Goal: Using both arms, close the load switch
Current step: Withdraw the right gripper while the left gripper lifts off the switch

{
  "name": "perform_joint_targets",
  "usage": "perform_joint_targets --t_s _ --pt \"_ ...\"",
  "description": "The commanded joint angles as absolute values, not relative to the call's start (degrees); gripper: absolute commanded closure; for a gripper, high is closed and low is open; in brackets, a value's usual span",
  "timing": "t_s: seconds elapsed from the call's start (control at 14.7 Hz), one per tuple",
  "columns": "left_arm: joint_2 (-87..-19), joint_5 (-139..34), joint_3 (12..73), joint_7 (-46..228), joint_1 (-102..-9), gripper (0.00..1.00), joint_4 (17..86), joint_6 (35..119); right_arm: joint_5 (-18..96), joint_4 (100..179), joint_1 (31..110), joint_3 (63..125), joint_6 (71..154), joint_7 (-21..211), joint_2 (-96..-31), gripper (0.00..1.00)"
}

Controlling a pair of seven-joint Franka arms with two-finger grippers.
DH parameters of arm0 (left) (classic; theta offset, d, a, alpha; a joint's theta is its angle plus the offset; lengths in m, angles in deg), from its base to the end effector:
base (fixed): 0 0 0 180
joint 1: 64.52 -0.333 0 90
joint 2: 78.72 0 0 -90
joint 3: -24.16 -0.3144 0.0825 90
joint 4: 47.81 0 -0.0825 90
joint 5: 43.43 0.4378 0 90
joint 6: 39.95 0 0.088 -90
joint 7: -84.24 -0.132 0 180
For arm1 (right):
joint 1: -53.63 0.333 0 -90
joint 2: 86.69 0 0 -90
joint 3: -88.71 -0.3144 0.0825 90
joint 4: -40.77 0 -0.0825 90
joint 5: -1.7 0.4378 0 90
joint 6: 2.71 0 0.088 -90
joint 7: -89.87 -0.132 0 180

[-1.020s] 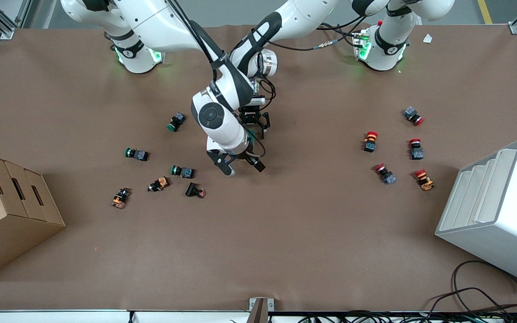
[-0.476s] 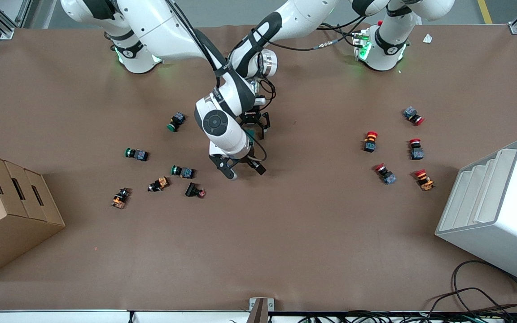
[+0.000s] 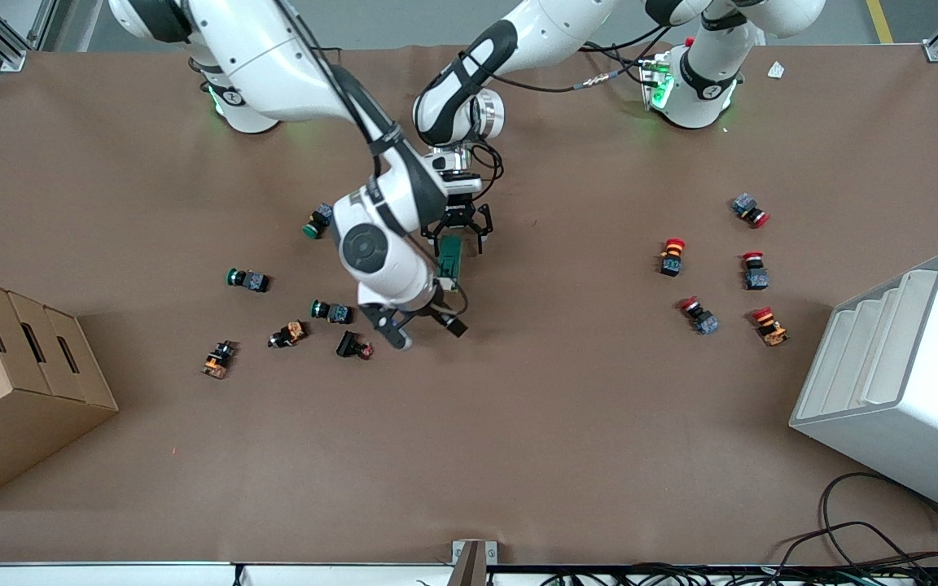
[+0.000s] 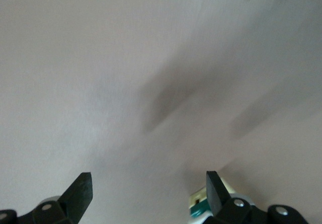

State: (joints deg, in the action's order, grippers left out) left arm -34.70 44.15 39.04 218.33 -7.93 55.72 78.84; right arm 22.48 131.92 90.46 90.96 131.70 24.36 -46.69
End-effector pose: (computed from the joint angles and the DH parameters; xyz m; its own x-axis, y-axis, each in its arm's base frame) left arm 0.2763 -0.5997 0.0586 0.5759 -0.0324 0.8169 0.0514 -0.9958 -0.0758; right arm 0.6060 0.4352 0.1697 0.7064 -0.6761 -0.2095 -0.7053 -0.6974 -0.1275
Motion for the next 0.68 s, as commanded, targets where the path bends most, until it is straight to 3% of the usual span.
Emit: perform_joint_targets --t_s 0.0,0.2,0.34,0.61 --pt "-41.3 34.7 39.3 208.8 -8.2 0.00 57.0 78.6 23.0 132.2 84.5 90.5 123.3 34.6 -51.3 0.00" --pt "-45.4 25.7 39.3 200.5 -10.0 0.00 53.1 78.9 21.7 132.2 75.8 91.4 112.2 52.9 -56.7 0.00" --pt "-48.1 18.8 39.3 194.3 -12.4 0.00 50.6 79.0 15.0 132.2 71.3 91.5 106.2 62.2 -59.9 0.00" --pt "-52.6 3.9 39.3 179.3 -18.9 0.00 44.6 78.4 5.8 132.4 64.4 91.5 98.9 77.8 -66.6 0.00"
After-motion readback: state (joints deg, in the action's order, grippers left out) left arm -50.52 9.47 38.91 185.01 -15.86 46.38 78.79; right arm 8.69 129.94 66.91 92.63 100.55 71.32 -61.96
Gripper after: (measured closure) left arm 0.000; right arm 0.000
